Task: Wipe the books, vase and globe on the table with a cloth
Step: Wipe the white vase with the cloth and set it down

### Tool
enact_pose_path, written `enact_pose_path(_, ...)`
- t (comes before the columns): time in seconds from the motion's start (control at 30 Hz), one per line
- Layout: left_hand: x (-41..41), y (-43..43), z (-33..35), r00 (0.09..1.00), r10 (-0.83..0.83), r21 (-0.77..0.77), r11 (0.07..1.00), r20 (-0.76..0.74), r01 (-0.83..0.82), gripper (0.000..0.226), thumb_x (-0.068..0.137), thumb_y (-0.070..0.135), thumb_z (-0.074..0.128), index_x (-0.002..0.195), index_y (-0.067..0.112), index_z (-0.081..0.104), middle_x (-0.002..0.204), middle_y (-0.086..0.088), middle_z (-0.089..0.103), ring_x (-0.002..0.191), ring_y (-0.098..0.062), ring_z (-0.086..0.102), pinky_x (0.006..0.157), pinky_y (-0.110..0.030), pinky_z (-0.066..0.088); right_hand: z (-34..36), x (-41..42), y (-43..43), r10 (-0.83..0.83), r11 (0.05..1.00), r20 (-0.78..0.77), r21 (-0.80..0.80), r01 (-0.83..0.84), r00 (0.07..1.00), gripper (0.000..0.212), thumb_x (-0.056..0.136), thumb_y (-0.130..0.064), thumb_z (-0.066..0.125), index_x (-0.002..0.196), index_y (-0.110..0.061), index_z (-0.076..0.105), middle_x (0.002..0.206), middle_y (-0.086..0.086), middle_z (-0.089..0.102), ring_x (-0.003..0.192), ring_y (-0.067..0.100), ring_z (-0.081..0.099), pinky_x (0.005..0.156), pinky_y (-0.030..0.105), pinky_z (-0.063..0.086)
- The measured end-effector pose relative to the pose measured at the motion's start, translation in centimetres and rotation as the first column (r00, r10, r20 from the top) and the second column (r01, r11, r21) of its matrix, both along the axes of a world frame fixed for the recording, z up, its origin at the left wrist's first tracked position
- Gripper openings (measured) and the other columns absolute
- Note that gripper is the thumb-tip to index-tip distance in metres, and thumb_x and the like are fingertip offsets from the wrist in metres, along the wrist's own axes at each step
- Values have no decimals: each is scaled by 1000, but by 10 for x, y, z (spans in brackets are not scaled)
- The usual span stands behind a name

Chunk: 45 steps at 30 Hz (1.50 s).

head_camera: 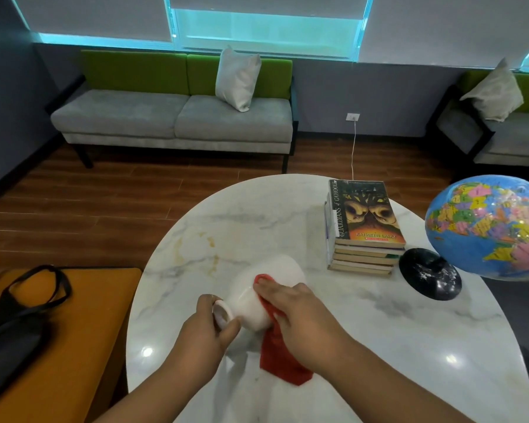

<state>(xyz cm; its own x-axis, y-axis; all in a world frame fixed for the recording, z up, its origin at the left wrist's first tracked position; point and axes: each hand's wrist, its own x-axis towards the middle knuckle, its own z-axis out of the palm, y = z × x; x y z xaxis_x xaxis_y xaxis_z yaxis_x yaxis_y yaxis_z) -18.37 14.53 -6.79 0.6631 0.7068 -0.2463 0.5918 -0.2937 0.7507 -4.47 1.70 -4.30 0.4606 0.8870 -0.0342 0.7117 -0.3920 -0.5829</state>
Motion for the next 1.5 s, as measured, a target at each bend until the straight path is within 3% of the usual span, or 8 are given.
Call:
enact_pose_path(0.23, 0, 8, 6, 993, 116, -177, 977, 1, -114, 29, 94, 42, 51, 110, 19, 43, 88, -5, 63, 75, -16, 58, 61, -28, 44, -24, 49, -17, -225, 974, -149, -55, 219, 963, 60, 92, -3, 46, 140, -39, 43, 148, -7, 42, 136, 11, 37, 107, 10, 16)
enact_pose_path(0.63, 8, 9, 13, 948, 308, -546, 783, -76, -298, 39, 97, 46, 43, 101, 9, 50, 71, -12, 52, 49, -15, 35, 46, -25, 32, -22, 36, -21, -163, 986, -160, -3, 164, 974, 65, 93, -2, 46, 140, -46, 39, 133, -7, 46, 124, 8, 42, 102, 2, 14)
enact_pose_path(0.83, 6, 12, 15, 912, 366, -729, 572, -183, -376, 43, 96, 46, 46, 96, 4, 52, 57, -9, 46, 44, -13, 28, 39, -18, 24, -28, 35, -20, -124, 992, -123, 3, 126, 985, 64, 93, 0, 45, 142, -41, 38, 143, -20, 40, 125, 8, 40, 99, -2, 12)
enact_pose_path(0.93, 7, 8, 16, 904, 382, -754, 533, -191, -384, 44, 96, 45, 46, 94, 1, 52, 60, -11, 46, 47, -15, 34, 39, -19, 32, -31, 42, -21, -226, 974, -120, -19, 225, 967, 61, 93, -1, 45, 144, -35, 38, 146, -14, 42, 130, 16, 40, 102, 6, 19)
enact_pose_path(1.07, 9, 8, 15, 896, 402, -781, 492, -189, -385, 33, 98, 33, 44, 92, 1, 52, 74, -15, 49, 61, -22, 45, 52, -27, 48, -34, 16, -15, -101, 992, -143, 57, 110, 985, 63, 93, -1, 45, 144, -37, 38, 143, -14, 42, 124, 6, 41, 101, -1, 14)
enact_pose_path(1.23, 8, 8, 14, 918, 348, -784, 510, -189, -354, 26, 98, 30, 36, 87, 9, 45, 63, -11, 46, 49, -15, 29, 47, -23, 27, -36, 31, -12, -205, 977, -120, 34, 211, 971, 63, 93, 2, 43, 144, -33, 37, 146, -20, 36, 130, 13, 39, 101, 3, 15)
enact_pose_path(1.43, 6, 13, 8, 912, 359, -817, 454, -198, -356, 28, 97, 37, 38, 89, 10, 40, 61, -11, 43, 46, -13, 22, 41, -19, 19, -30, 5, -9, 40, 995, -73, 94, -33, 997, 62, 95, -6, 44, 145, -40, 30, 142, -35, 21, 123, -1, 31, 103, 0, 10)
enact_pose_path(1.5, 5, 14, 7, 917, 351, -820, 456, -191, -346, 26, 97, 34, 38, 87, 10, 40, 62, -11, 42, 46, -13, 21, 41, -18, 19, -37, 14, -9, -25, 993, -76, 117, 34, 997, 63, 93, -5, 42, 145, -40, 32, 145, -32, 25, 126, 3, 35, 106, 3, 13)
